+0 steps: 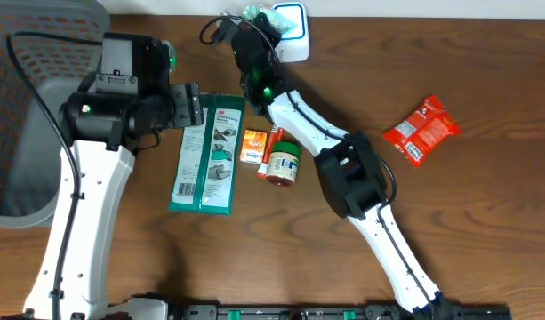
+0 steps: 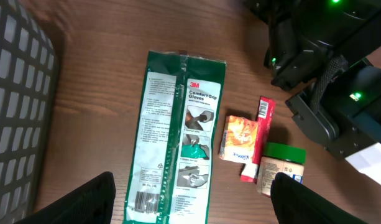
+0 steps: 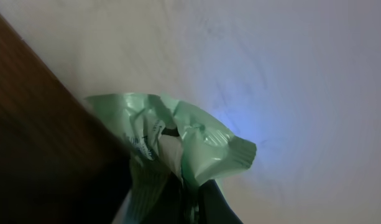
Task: Scan the item barcode
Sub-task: 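Hold the pouch against the white scanner with the right gripper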
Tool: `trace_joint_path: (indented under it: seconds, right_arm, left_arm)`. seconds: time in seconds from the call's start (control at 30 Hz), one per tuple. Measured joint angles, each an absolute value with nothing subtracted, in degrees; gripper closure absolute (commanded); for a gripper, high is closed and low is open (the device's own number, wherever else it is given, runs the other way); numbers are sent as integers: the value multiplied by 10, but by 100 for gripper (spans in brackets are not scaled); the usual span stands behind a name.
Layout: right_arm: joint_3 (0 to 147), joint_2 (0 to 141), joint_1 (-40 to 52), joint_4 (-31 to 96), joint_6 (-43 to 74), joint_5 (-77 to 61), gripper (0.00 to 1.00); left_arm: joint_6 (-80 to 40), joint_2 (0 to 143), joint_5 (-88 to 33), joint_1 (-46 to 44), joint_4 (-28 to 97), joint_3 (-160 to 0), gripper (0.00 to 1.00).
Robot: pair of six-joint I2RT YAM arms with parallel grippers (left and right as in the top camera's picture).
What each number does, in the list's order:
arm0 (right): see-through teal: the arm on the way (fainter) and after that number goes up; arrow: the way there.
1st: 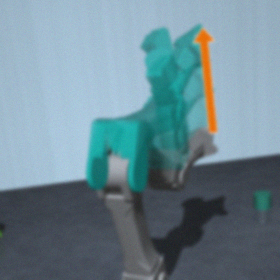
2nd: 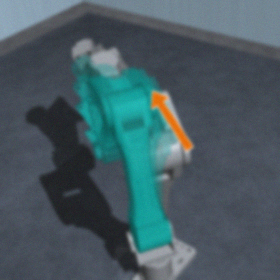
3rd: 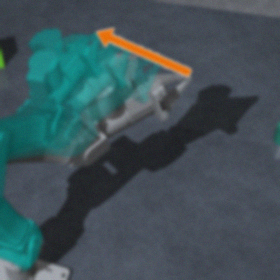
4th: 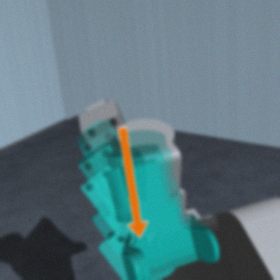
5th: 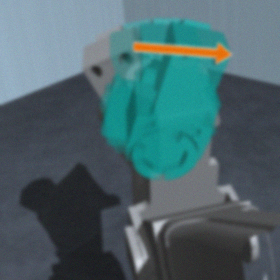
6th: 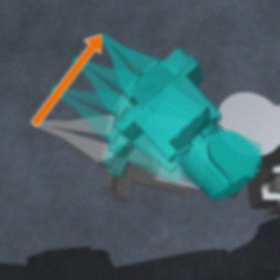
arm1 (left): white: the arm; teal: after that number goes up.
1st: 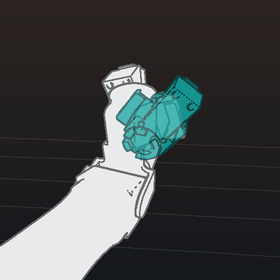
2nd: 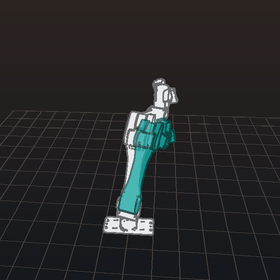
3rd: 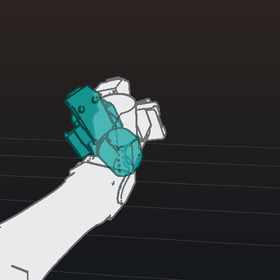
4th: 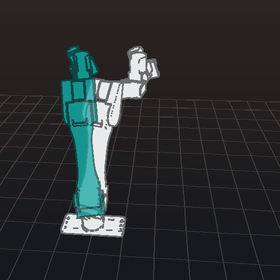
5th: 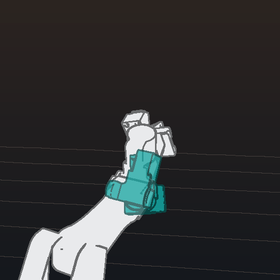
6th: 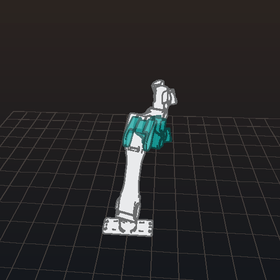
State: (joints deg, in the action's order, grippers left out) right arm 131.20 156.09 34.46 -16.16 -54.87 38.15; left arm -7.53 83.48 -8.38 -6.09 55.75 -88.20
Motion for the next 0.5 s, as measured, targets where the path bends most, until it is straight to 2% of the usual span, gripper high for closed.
trace_joint_path:
  seconds: [0.1,0.2,0.33,0.5]
  right_arm:
    - [1311,1567,339,-265,-610,379,99]
    - [1311,1567,333,-313,-662,377,99]
    - [1312,1567,324,-279,-693,372,99]
    - [1312,1569,306,-269,-662,371,99]
  left_arm:
    - [-75,835,-84,-61,557,-882,20]
    - [-75,835,-84,-61,558,-882,20]
    - [-75,835,-84,-61,558,-882,20]
    - [-75,835,-84,-61,558,-882,20]
